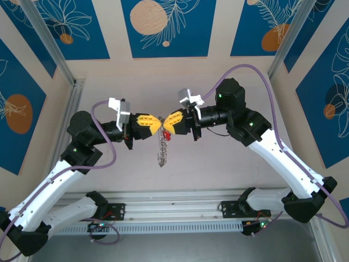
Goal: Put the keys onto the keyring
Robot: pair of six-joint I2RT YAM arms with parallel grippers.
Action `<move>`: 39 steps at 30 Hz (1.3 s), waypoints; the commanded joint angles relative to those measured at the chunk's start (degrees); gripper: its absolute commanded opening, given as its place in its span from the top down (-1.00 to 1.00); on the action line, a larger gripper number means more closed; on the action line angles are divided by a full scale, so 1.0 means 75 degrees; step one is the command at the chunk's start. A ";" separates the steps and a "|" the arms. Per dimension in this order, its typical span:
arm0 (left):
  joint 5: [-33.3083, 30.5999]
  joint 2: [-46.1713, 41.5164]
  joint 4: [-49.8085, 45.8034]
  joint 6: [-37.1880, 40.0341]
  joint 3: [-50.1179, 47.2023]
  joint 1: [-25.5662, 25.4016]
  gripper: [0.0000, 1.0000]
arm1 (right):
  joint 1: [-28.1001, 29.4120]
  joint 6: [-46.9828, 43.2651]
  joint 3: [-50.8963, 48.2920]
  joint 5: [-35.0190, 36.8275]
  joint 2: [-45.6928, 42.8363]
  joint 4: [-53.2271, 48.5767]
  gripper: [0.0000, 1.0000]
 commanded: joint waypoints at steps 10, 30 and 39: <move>-0.0926 -0.0065 -0.3134 0.2017 0.1215 -0.0041 0.48 | 0.0017 -0.0918 0.0748 0.0539 0.0008 -0.1623 1.00; -0.0827 0.1756 -0.8725 0.4847 0.4665 -0.0040 0.08 | 0.1359 -0.3162 0.3399 0.3830 0.1294 -0.5352 1.00; -0.0670 0.1924 -0.8712 0.4998 0.4566 -0.0041 0.17 | 0.1545 -0.3310 0.4004 0.3765 0.1717 -0.5732 1.00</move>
